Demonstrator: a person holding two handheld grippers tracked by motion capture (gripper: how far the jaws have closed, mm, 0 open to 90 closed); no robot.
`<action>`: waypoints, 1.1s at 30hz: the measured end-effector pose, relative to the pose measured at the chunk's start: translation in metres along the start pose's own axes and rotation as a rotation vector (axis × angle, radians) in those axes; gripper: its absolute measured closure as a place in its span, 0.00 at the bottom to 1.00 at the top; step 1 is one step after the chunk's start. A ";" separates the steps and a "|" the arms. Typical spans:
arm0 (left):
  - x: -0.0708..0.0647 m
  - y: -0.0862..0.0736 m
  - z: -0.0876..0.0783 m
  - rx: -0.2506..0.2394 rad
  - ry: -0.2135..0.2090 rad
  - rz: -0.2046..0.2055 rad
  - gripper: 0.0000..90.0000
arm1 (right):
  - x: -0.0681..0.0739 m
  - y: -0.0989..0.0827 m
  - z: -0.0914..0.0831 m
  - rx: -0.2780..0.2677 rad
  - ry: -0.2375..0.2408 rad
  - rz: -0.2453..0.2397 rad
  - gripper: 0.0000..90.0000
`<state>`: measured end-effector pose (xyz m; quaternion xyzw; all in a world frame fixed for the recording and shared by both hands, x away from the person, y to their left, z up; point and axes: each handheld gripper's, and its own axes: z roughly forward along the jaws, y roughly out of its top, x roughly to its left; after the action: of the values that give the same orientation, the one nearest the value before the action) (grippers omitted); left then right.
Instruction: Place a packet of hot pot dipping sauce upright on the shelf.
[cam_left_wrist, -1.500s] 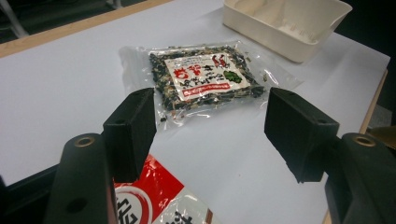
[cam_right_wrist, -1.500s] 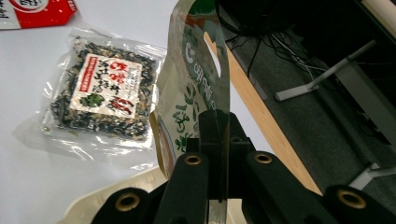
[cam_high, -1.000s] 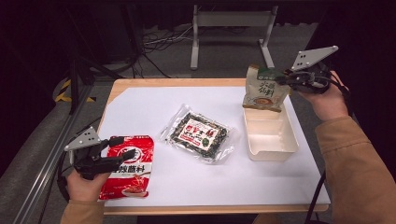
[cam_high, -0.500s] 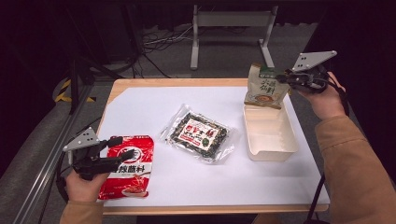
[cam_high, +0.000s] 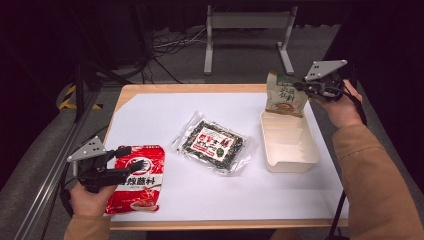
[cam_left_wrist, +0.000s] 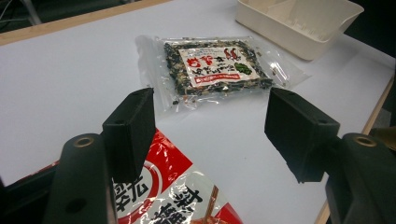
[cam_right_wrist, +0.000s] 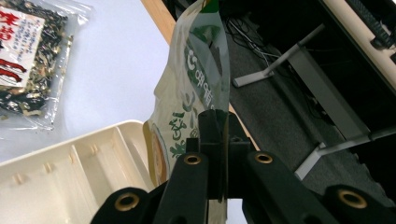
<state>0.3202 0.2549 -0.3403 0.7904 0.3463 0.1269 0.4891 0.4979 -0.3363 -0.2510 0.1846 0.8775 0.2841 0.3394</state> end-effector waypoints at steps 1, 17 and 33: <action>0.000 0.000 0.000 -0.001 0.000 -0.001 0.38 | 0.000 -0.002 0.003 0.007 -0.002 0.005 0.98; 0.002 0.001 0.002 0.003 -0.004 0.014 0.38 | 0.010 0.002 0.019 -0.011 0.006 -0.026 0.98; 0.003 0.004 0.008 0.008 -0.017 0.020 0.38 | 0.018 -0.012 0.035 0.059 0.040 0.038 0.96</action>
<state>0.3283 0.2502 -0.3416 0.7969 0.3346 0.1235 0.4876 0.5087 -0.3234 -0.2888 0.2054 0.8885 0.2680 0.3109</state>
